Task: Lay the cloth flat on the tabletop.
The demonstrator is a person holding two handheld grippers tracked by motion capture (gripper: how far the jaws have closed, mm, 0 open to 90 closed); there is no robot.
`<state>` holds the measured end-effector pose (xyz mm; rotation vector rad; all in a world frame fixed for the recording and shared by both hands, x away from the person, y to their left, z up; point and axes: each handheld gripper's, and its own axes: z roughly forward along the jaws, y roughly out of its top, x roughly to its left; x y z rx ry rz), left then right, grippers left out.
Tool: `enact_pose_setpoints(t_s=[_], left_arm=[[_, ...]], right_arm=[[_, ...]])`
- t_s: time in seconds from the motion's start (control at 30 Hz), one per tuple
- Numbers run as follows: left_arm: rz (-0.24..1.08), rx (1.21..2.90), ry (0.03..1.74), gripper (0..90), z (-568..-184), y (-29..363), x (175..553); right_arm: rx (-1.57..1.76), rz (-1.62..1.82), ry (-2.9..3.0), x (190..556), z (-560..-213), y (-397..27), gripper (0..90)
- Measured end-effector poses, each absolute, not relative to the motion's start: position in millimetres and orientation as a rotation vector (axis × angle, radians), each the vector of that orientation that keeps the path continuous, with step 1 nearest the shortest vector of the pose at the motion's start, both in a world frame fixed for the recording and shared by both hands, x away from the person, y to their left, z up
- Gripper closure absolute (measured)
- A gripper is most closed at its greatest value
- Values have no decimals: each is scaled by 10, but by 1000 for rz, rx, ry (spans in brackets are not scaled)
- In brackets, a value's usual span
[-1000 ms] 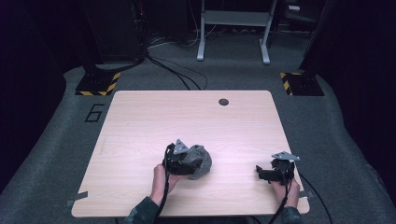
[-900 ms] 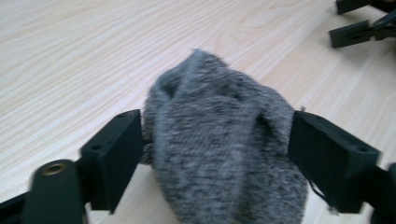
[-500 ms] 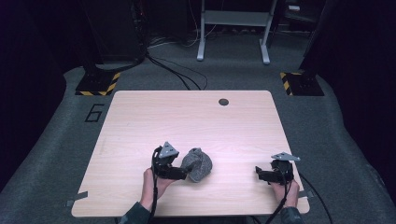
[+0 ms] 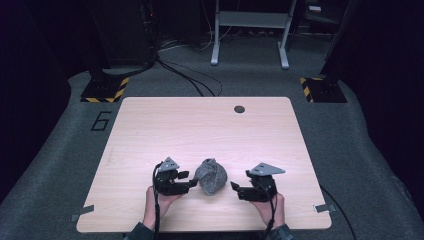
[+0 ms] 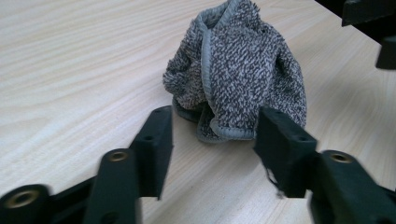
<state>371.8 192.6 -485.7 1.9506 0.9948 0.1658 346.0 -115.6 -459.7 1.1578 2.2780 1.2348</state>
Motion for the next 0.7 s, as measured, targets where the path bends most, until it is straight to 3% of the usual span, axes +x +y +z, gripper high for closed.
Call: enact_pose_setpoints(t_s=[0.13,0.23,0.33,0.4,0.57,0.6,0.63,0.67,0.7], left_arm=[[146,1919,975,634,-4872,1890,3715],[136,1900,958,729,-4861,1851,3719],[138,1896,951,765,-4839,1815,3728],[137,1889,930,772,-4800,1778,3746],[132,1882,914,730,-4743,1737,3797],[132,1882,914,675,-4743,1737,3797],[132,1883,923,675,-4743,1748,3806],[130,1882,953,552,-4762,1761,3814],[123,1888,963,519,-4777,1775,3817]], right_arm=[[1045,1256,2326,3405,-4586,-815,312],[960,1214,2372,3389,-4630,-609,271],[916,1143,2385,3400,-4667,-466,200],[910,1053,2372,3418,-4694,-349,234],[948,974,2340,3542,-4762,-348,523],[948,974,2340,3542,-4762,-348,523],[962,1000,2327,3566,-4769,-380,566],[1018,1041,2315,3606,-4766,-469,670],[1029,1057,2314,3623,-4766,-501,694]])
